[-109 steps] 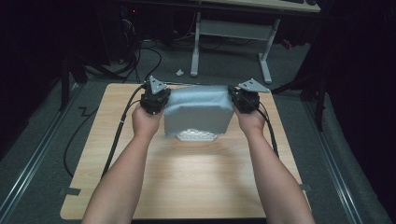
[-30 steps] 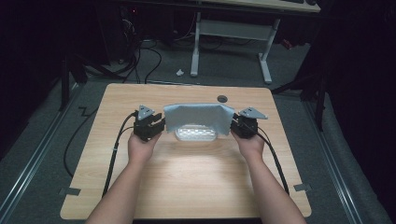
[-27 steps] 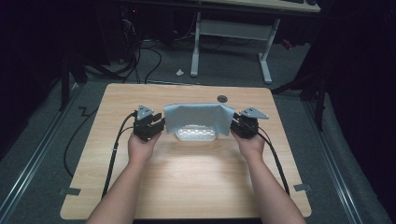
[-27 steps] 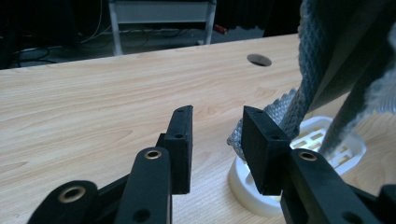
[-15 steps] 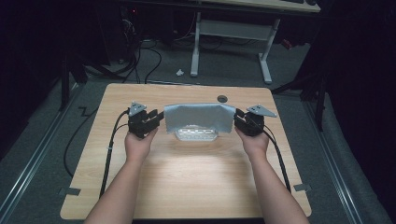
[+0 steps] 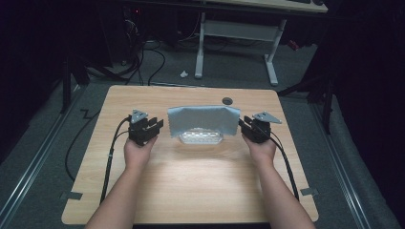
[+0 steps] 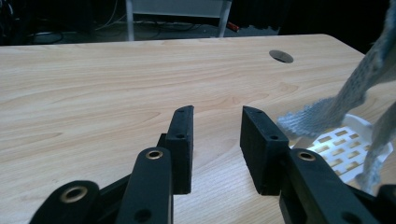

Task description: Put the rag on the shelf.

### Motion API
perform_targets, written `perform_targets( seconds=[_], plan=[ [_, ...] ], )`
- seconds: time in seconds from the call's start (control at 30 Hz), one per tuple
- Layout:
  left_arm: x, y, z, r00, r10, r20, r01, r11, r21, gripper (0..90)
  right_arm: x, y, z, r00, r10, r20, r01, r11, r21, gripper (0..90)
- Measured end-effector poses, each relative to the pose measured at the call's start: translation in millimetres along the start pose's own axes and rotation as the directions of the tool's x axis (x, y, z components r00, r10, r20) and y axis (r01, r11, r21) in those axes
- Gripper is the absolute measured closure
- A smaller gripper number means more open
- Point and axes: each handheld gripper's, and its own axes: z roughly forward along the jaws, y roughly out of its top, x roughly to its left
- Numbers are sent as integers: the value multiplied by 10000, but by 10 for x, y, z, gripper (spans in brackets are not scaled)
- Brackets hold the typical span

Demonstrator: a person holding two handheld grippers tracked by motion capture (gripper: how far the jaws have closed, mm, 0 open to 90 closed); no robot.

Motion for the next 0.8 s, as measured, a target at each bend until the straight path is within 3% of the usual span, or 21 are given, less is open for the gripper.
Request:
perform_targets(
  seconds=[0.2, 0.4, 0.5, 0.6, 0.67, 0.8],
  plan=[
    [117, -94, -126, 9996, 107, -261, -106, 9999, 41, 646, -48, -59, -77, 9999, -39, 166, 39, 10000, -42, 670],
    [183, -263, -462, 9995, 230, -238, -234, 9996, -170, 638, -48, -145, -295, 9986, -484, 217, 485, 9988, -31, 661],
    [140, -452, -719, 9974, 693, -187, -692, 9976, 71, 614, -9, -211, -443, 9968, -772, 180, 775, 9969, -117, 653],
    [89, -606, -896, 9964, 841, -95, -838, 9959, 344, 588, 64, -328, -643, 9945, -1049, 20, 1049, 9944, -137, 628],
    [16, -745, -1044, 9957, 904, 178, -913, 9939, 624, 572, 131, -414, -772, 9943, -1062, -51, 1062, 9943, 9, 610],
    [-193, -964, -1211, 9915, 1149, 614, -1228, 9817, 1454, 549, 319, -605, -1001, 9931, -1111, -378, 1125, 9930, 360, 588]
  ],
)
